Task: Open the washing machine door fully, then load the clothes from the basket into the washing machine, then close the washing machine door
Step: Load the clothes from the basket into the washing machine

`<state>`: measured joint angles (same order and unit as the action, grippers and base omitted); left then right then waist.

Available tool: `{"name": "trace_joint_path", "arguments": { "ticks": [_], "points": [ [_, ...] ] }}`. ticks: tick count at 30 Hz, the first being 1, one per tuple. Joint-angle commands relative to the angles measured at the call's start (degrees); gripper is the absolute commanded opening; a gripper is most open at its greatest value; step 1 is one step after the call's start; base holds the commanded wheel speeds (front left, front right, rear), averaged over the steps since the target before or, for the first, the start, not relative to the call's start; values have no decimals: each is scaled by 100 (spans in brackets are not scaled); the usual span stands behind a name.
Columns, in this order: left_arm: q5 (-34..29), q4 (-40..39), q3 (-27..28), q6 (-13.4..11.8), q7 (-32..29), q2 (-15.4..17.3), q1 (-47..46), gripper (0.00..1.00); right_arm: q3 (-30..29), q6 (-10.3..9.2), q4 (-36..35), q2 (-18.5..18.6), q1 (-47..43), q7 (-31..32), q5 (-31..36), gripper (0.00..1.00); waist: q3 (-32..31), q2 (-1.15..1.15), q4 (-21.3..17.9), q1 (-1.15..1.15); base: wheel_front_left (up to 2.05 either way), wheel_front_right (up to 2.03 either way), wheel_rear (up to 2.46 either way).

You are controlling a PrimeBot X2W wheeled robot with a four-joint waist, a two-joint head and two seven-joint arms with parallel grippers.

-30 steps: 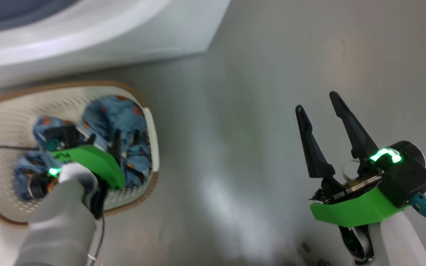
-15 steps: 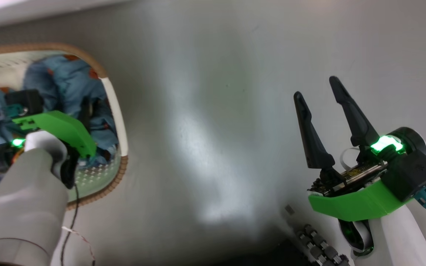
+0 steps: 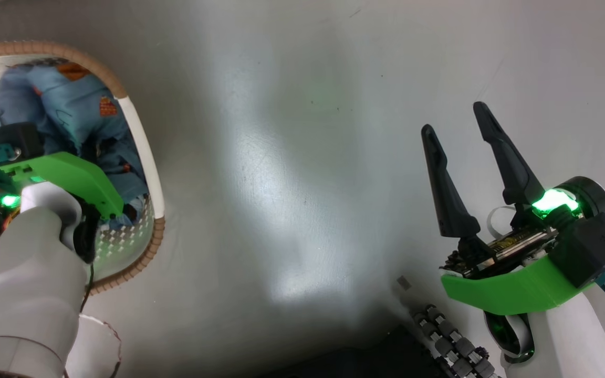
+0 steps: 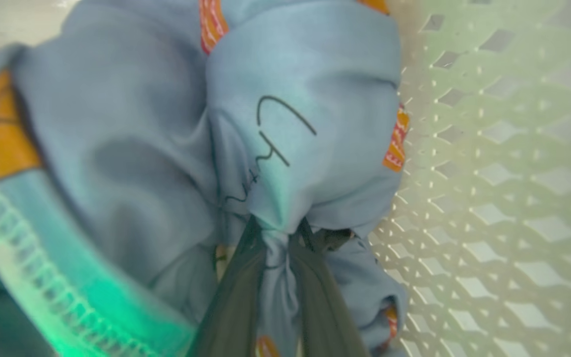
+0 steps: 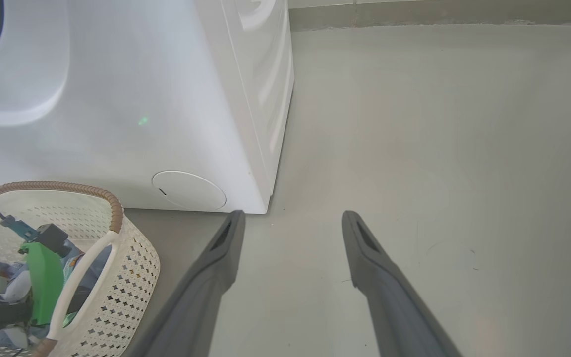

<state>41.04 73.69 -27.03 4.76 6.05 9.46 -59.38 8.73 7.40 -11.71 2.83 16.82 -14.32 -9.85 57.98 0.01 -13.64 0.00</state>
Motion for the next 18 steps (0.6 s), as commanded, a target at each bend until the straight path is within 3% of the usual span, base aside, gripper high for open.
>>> {"name": "trace_joint_path", "arguments": {
  "ticks": [1,18],
  "points": [
    [99,18,140,-48,9,158,163,0,91,9,-147,5,-198,-66,-2,100,-6,-1,24,0,0,0,0],
    [88,-17,117,30,826,23,397,0,4,9,-28,5,-183,-67,108,100,-545,-1,387,0,0,0,0]
  ]
}}
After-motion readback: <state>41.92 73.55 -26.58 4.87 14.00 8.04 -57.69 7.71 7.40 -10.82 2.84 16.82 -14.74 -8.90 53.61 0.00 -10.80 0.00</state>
